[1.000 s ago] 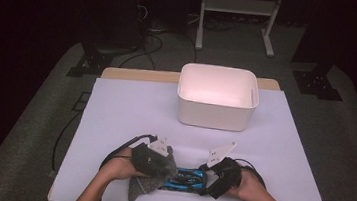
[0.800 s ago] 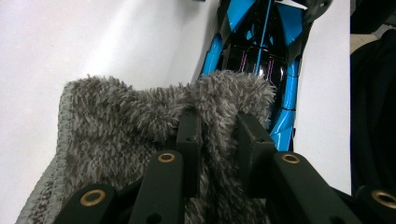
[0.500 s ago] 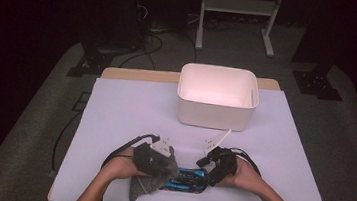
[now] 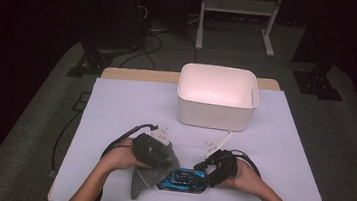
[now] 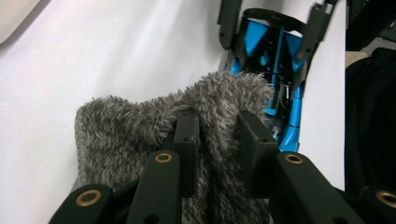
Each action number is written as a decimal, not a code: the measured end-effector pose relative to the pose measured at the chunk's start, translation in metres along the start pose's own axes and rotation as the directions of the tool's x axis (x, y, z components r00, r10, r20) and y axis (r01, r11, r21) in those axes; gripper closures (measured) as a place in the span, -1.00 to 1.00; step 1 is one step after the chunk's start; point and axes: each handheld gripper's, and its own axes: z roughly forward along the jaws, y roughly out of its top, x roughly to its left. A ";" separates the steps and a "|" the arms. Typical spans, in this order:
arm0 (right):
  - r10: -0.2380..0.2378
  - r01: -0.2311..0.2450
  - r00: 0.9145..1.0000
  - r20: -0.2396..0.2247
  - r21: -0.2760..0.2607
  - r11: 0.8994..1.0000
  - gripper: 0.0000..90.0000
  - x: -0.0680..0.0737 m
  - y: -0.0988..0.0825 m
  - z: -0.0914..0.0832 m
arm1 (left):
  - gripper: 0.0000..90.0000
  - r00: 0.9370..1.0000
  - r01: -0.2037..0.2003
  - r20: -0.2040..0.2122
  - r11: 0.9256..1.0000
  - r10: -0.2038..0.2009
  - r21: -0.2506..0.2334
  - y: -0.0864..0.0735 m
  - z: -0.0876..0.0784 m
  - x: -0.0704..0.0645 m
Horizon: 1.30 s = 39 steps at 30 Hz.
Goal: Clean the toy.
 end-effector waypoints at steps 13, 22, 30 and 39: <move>-0.156 0.161 0.977 0.144 -0.019 0.987 -0.15 0.027 -0.004 -0.003 | 0.46 0.987 0.085 0.131 0.994 -0.094 0.076 0.012 0.022 0.015; -0.267 0.285 0.927 0.264 -0.032 0.958 -0.15 0.049 -0.011 -0.004 | 0.59 0.983 0.054 0.174 0.998 -0.061 0.044 0.008 0.015 0.003; -0.203 0.216 0.957 0.206 -0.047 0.975 -0.41 0.051 -0.005 -0.008 | 0.60 0.987 -0.010 0.159 1.000 0.009 0.005 0.006 0.002 -0.017; -0.173 0.173 0.981 0.085 0.009 0.985 -0.07 0.049 -0.011 0.008 | 0.60 0.979 -0.061 0.194 0.998 0.066 -0.033 0.002 -0.009 -0.039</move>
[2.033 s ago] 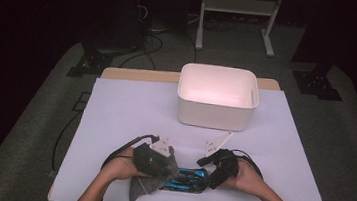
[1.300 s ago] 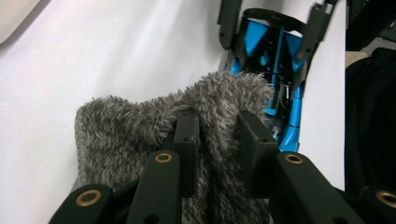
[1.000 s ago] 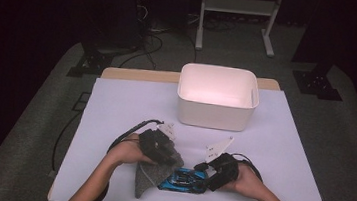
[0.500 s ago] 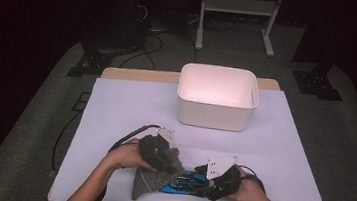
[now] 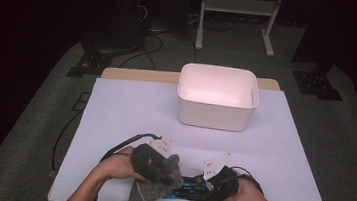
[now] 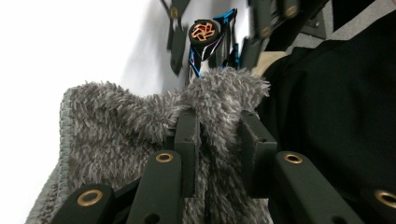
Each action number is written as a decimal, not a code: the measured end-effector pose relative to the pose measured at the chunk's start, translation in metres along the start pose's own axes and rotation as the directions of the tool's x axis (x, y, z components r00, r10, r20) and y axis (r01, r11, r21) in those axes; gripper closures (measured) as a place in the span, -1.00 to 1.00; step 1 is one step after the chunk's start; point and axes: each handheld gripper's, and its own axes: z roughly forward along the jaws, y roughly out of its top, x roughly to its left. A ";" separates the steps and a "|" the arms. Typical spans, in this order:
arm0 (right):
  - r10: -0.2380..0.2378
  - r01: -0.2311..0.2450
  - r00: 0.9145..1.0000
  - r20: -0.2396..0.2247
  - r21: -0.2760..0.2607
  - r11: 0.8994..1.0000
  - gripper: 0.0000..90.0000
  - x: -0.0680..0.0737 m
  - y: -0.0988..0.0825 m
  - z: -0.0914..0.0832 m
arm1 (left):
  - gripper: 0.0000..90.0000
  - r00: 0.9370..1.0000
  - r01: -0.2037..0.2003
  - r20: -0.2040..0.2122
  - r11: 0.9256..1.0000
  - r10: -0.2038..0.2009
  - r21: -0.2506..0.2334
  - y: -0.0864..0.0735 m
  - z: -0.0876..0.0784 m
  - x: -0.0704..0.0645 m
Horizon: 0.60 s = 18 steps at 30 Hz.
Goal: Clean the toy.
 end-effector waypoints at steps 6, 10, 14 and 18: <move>-0.043 0.042 0.999 -0.026 -0.013 0.999 0.21 0.006 -0.001 0.006 | 0.65 1.000 -0.001 -0.014 1.000 0.001 -0.031 -0.003 -0.001 -0.006; -0.067 0.068 0.997 0.037 -0.018 0.998 0.22 0.010 -0.002 0.006 | 0.65 0.999 -0.014 -0.039 0.999 0.013 -0.035 0.002 -0.005 -0.004; -0.103 0.103 0.988 0.111 0.005 0.995 0.22 0.003 0.000 0.000 | 0.65 0.996 -0.032 -0.082 0.999 0.030 -0.014 0.015 -0.008 0.002; -0.098 0.099 0.989 0.111 -0.002 0.995 0.21 -0.005 0.001 -0.003 | 0.65 0.991 -0.030 -0.129 0.999 0.034 0.035 0.023 -0.004 0.009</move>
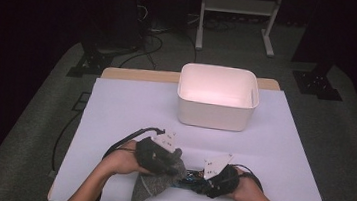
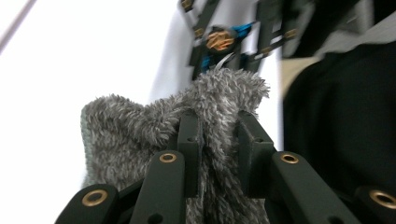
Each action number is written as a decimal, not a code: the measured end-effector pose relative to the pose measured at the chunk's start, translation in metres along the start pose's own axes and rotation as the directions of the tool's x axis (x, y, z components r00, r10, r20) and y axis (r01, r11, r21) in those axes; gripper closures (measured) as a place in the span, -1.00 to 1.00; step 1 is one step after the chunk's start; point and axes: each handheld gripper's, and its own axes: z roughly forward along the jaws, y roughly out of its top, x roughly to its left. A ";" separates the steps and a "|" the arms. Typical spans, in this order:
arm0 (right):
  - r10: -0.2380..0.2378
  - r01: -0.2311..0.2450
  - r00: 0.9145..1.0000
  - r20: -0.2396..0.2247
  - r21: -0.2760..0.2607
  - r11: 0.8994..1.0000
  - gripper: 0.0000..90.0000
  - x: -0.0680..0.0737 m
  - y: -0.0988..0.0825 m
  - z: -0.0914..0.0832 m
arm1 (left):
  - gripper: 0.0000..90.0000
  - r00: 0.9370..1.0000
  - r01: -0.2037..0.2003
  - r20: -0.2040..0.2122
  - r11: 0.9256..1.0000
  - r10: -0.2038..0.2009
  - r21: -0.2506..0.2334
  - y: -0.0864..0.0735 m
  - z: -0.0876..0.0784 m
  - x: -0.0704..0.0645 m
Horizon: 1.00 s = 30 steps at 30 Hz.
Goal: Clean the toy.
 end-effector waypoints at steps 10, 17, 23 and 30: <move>0.085 -0.089 0.995 -0.055 -0.064 0.994 0.17 -0.005 -0.021 -0.011 | 0.65 0.999 -0.027 0.018 1.000 0.027 0.004 0.007 0.009 -0.005; 0.074 -0.077 0.996 -0.045 -0.070 0.995 0.25 -0.001 -0.020 -0.010 | 0.74 0.998 -0.057 0.022 0.998 0.057 0.023 0.029 0.029 -0.010; 0.076 -0.078 0.997 -0.028 -0.084 0.993 0.26 0.001 -0.022 -0.009 | 0.73 0.993 -0.105 0.052 0.994 0.103 0.036 0.055 0.048 -0.011; 0.075 -0.077 0.997 -0.025 -0.090 0.993 0.27 0.001 -0.023 -0.009 | 0.72 0.993 -0.112 0.054 0.993 0.110 0.045 0.051 0.046 -0.010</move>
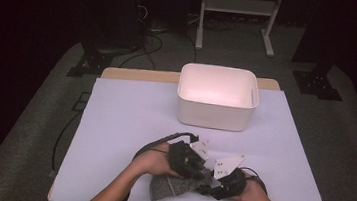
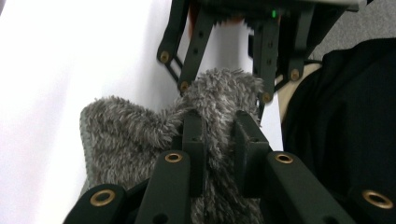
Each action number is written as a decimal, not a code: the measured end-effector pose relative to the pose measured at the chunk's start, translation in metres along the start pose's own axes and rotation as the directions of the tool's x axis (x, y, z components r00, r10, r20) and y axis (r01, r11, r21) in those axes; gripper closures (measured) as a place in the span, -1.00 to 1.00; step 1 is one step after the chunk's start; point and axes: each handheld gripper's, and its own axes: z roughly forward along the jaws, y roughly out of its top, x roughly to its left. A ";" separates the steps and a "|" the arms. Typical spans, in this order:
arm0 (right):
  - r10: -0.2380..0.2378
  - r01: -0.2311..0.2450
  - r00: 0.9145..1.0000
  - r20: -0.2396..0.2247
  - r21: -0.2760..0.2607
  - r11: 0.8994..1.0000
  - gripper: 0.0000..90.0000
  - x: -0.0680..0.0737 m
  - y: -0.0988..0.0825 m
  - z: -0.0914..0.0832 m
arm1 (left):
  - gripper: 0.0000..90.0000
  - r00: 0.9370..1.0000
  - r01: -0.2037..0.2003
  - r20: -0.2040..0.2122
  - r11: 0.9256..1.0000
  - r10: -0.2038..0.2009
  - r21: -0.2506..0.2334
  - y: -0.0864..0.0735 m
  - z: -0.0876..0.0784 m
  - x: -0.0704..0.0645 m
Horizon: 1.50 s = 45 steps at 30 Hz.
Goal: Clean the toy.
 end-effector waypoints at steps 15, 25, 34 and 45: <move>0.009 -0.008 1.000 0.001 -0.008 1.000 0.27 0.000 -0.001 0.001 | 0.70 1.000 -0.014 0.016 0.999 0.015 -0.047 0.004 0.006 -0.002; 0.021 -0.021 1.000 0.000 -0.015 1.000 0.27 0.000 -0.001 0.001 | 0.68 1.000 0.000 -0.019 1.000 -0.001 -0.030 -0.004 0.000 0.001; 0.015 -0.015 1.000 -0.002 -0.007 1.000 0.27 -0.001 -0.001 0.001 | 0.67 0.989 0.104 -0.103 0.994 -0.107 -0.034 -0.064 -0.044 -0.001; 0.015 -0.015 1.000 -0.005 -0.002 1.000 0.27 -0.001 0.000 0.001 | 0.66 0.978 0.173 -0.115 0.984 -0.176 -0.034 -0.098 -0.058 -0.001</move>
